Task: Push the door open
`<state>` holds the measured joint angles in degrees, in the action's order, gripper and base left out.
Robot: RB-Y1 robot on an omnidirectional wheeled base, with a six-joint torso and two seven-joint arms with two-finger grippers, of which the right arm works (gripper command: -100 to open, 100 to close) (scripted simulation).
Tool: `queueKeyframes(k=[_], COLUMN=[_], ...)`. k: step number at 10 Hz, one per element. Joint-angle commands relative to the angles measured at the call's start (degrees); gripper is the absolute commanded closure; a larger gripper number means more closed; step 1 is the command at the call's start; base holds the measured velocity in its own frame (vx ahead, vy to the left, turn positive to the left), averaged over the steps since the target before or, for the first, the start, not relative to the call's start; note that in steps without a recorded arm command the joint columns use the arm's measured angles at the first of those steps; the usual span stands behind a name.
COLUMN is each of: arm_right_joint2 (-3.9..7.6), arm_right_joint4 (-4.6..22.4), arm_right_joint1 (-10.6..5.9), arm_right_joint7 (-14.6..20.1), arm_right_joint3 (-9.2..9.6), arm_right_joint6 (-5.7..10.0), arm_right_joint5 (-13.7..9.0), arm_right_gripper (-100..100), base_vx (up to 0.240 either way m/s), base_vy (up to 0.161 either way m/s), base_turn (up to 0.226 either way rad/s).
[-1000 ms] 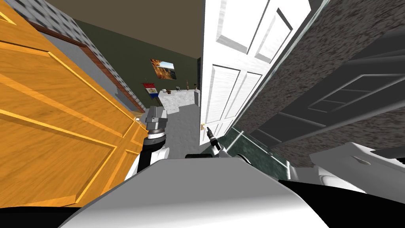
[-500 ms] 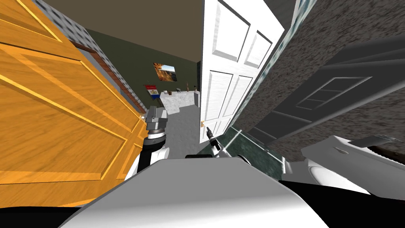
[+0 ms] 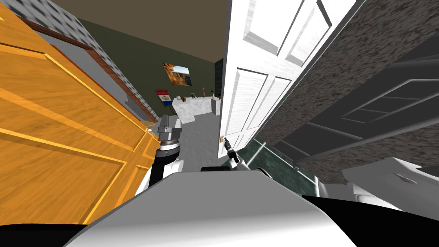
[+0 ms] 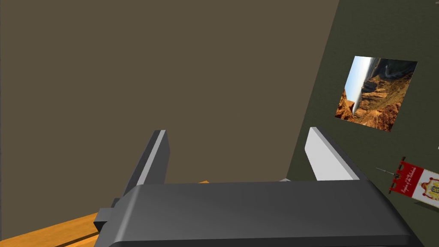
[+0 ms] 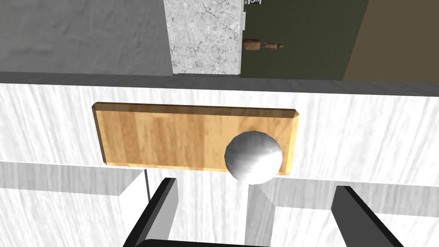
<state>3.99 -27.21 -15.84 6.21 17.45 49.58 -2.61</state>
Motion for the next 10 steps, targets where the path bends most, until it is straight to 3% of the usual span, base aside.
queueKeyframes(k=[1,3,4,9,10], arm_right_joint2=[-0.16,-0.27,-0.27,-0.27,0.07], arm_right_joint4=[-0.1,0.1,0.1,0.1,0.2], arm_right_joint1=[0.11,0.03,0.03,0.03,0.13], arm_right_joint7=[-0.2,-0.3,-0.3,-0.3,-0.6], arm_right_joint3=[-0.17,-0.23,-0.23,-0.23,-1.39], arm_right_joint6=[0.06,0.16,0.16,0.16,-0.02], arm_right_joint5=[-0.1,-0.1,-0.1,-0.1,-0.2], arm_right_gripper=[-100,-100,100,100,100], base_vx=[0.203,0.116,-0.013,-0.010,0.071], base_vy=[0.090,0.062,-0.005,-0.006,0.051], base_turn=[0.022,0.004,0.010,0.004,-0.007])
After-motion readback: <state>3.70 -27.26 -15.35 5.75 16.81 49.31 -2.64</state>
